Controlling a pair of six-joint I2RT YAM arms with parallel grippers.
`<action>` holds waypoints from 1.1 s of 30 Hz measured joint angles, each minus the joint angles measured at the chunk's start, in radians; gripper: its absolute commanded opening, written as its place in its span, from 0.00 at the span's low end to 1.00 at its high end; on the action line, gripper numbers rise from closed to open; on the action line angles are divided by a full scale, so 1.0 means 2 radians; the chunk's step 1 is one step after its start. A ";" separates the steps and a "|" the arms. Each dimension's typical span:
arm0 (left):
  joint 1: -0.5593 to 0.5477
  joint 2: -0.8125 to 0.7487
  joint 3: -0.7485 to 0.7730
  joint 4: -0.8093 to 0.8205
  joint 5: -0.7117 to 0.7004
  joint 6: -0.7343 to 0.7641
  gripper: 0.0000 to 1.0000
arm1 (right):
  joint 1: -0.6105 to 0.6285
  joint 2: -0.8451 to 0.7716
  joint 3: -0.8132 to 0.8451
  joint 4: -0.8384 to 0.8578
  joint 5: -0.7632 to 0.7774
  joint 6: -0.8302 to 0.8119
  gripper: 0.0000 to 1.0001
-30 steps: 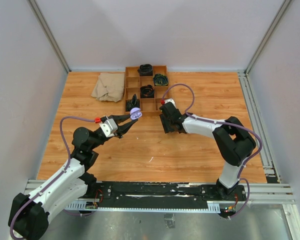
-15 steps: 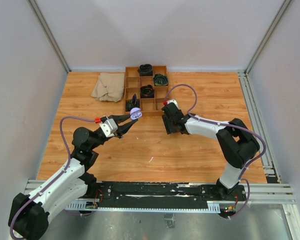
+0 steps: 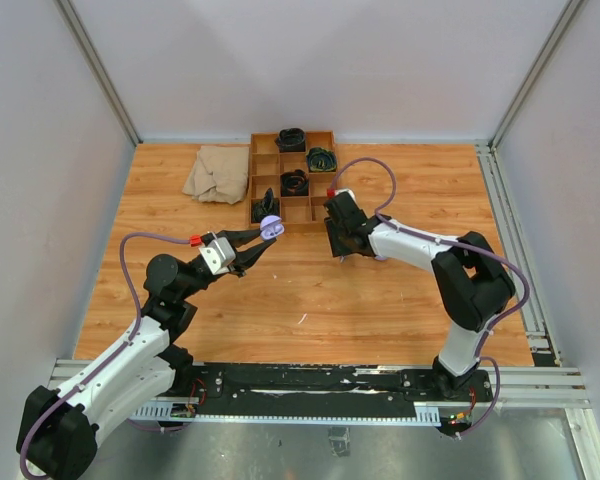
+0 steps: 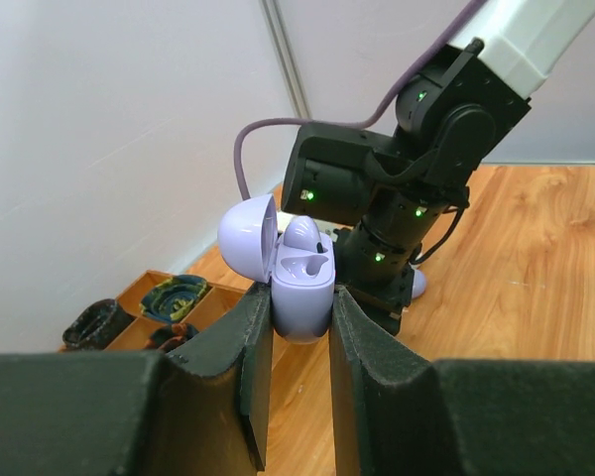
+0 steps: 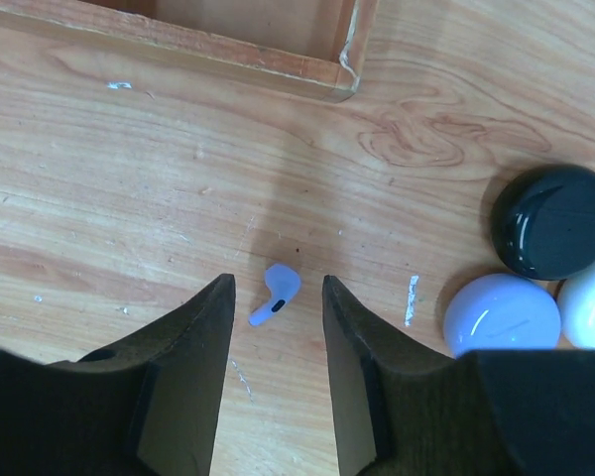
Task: Insert the wireless bluetooth earbuds into the charging case
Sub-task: Pick up the earbud from the center of the board.
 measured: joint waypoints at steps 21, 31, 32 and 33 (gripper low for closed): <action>0.000 0.000 0.000 0.000 0.002 0.000 0.00 | -0.004 0.048 0.028 -0.032 -0.013 0.048 0.28; 0.000 0.000 0.000 0.000 0.004 0.000 0.00 | -0.004 0.047 0.026 -0.031 -0.026 0.057 0.14; 0.000 0.000 0.000 0.000 0.004 0.000 0.00 | -0.004 0.044 0.023 -0.029 -0.029 0.057 0.14; 0.000 0.000 0.000 0.000 0.004 0.000 0.00 | -0.004 0.040 0.018 -0.029 -0.032 0.057 0.14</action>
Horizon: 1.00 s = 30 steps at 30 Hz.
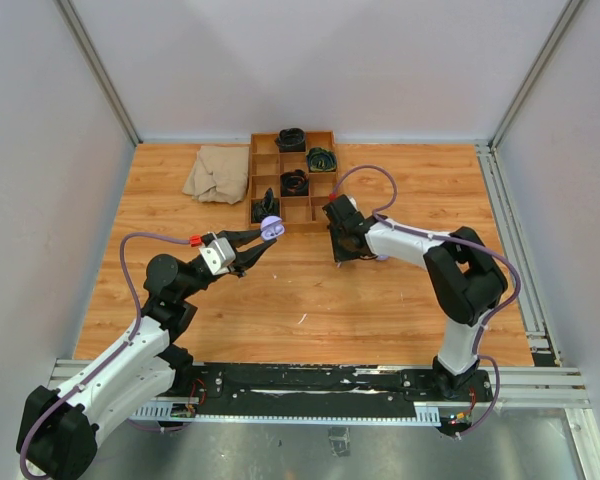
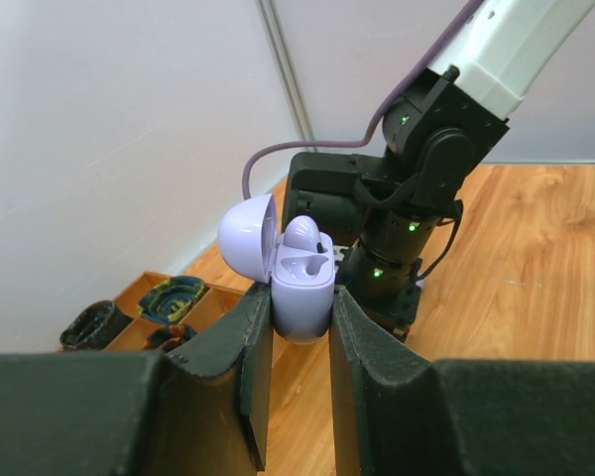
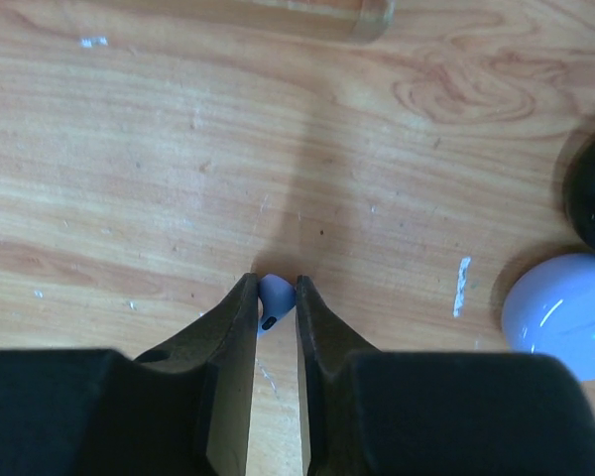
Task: Insert the wireless bluetooth earbuds into the charging case
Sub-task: Pick up the earbud from the center of the board.
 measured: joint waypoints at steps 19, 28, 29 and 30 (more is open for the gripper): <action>0.000 0.007 0.002 0.000 0.008 -0.002 0.00 | 0.053 -0.231 -0.049 0.021 0.038 -0.083 0.17; 0.000 0.021 0.006 0.000 0.016 -0.011 0.00 | 0.132 -0.323 -0.048 0.066 0.101 -0.170 0.18; 0.000 0.023 0.007 0.000 0.017 -0.012 0.00 | 0.143 -0.330 -0.048 0.072 0.107 -0.181 0.19; 0.000 0.024 0.007 -0.001 0.019 -0.013 0.00 | 0.152 -0.336 -0.048 0.081 0.113 -0.196 0.19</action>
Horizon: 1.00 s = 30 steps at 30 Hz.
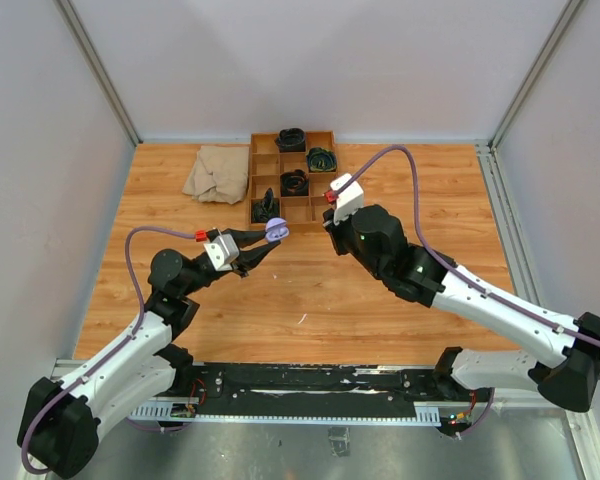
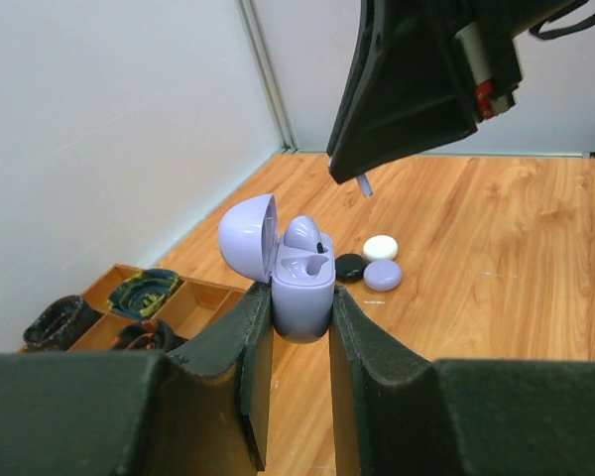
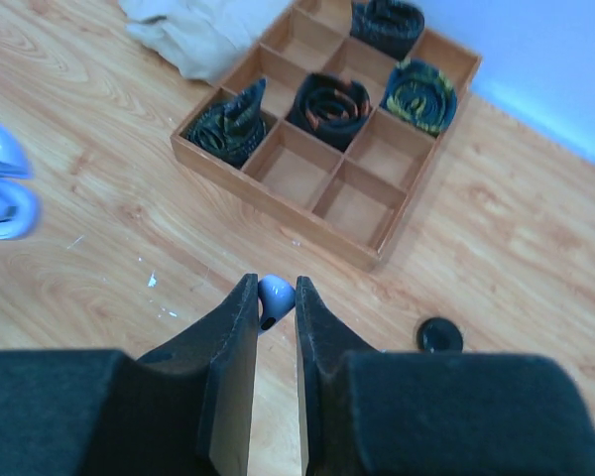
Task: Insert the wireless bluetooth earbuds into the charging case
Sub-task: Pick up the earbud from the center of the board, then place the earbud in the charging case.
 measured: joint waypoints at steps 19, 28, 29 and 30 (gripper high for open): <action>0.000 0.006 0.003 -0.001 0.015 -0.013 0.00 | 0.126 -0.008 0.000 0.172 -0.007 -0.174 0.21; 0.000 0.006 0.006 -0.001 0.020 -0.017 0.00 | 0.139 0.021 -0.002 0.214 -0.027 -0.204 0.21; 0.000 0.006 0.006 -0.001 0.020 -0.017 0.00 | 0.140 0.023 -0.004 0.218 -0.028 -0.207 0.21; 0.000 0.006 0.006 -0.001 0.021 -0.018 0.00 | 0.140 0.025 -0.006 0.221 -0.029 -0.209 0.21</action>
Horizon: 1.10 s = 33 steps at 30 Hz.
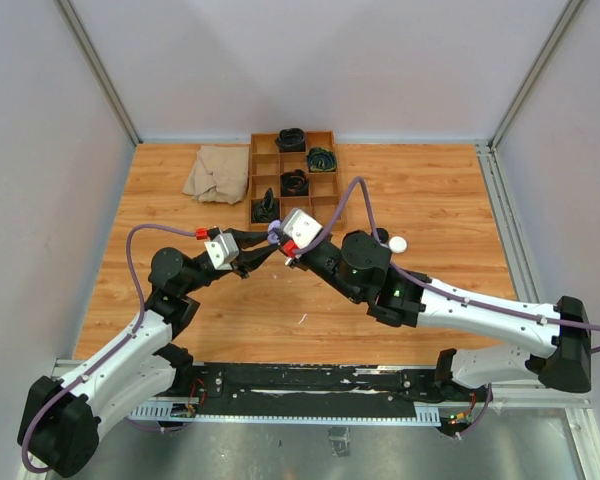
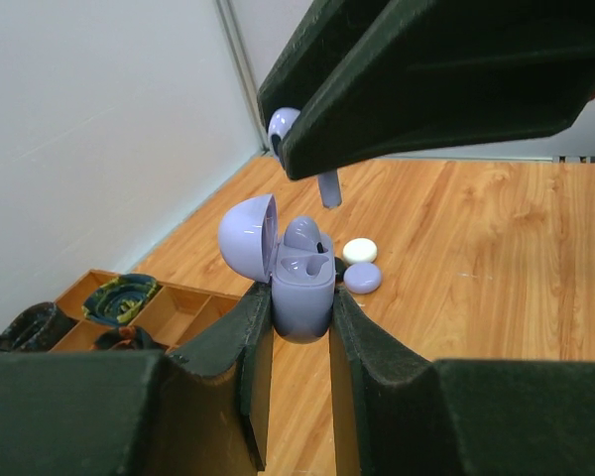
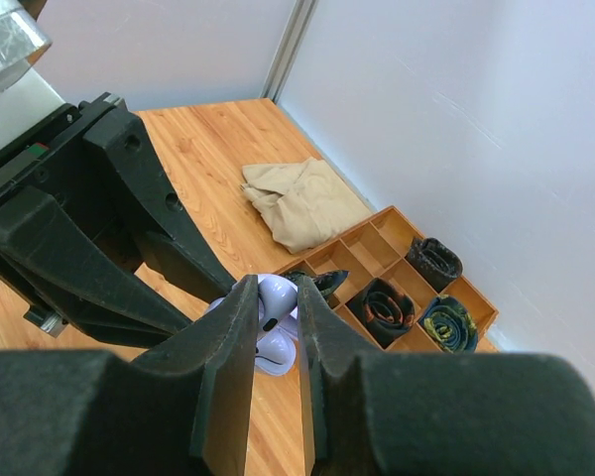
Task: Insert the wireless bluetooth earbuds into the charging case
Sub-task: Place the earbud in the charging case.
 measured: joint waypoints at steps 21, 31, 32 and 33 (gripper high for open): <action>0.000 0.000 0.000 0.000 0.003 -0.004 0.00 | 0.001 0.024 -0.022 0.031 0.010 -0.026 0.21; 0.000 0.000 0.000 -0.006 0.003 -0.006 0.00 | 0.001 0.024 -0.037 0.049 0.010 -0.031 0.23; 0.000 0.000 0.000 -0.006 0.003 -0.007 0.00 | 0.001 0.023 -0.039 0.052 0.010 -0.031 0.24; 0.000 0.000 0.000 -0.006 0.003 -0.008 0.00 | 0.001 0.022 -0.040 0.053 0.010 -0.031 0.25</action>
